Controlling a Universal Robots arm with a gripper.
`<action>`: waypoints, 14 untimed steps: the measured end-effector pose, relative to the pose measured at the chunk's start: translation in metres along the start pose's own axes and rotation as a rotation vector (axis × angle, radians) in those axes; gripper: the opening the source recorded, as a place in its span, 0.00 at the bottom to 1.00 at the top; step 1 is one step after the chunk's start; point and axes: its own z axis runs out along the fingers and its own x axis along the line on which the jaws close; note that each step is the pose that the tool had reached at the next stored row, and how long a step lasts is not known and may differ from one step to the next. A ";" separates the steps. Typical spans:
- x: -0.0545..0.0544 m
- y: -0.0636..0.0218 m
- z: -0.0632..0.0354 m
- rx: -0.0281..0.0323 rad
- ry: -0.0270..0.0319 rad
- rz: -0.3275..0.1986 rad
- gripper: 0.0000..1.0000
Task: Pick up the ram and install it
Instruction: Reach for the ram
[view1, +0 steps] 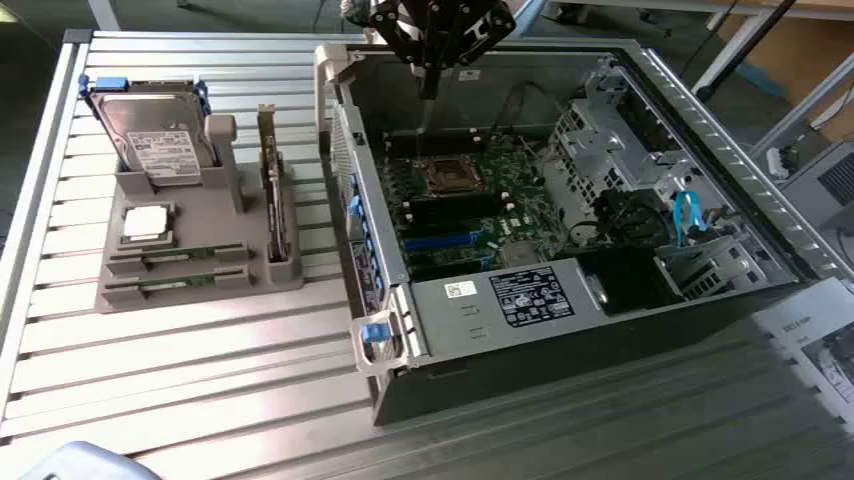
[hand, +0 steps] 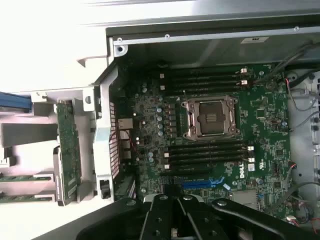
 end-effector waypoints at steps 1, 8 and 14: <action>0.000 0.0000 0.0000 0.0000 0.0000 0.000 0.10; 0.001 -0.0001 0.0000 -0.0001 0.0000 0.000 0.10; 0.004 -0.0003 -0.0001 0.0000 -0.0001 0.000 0.10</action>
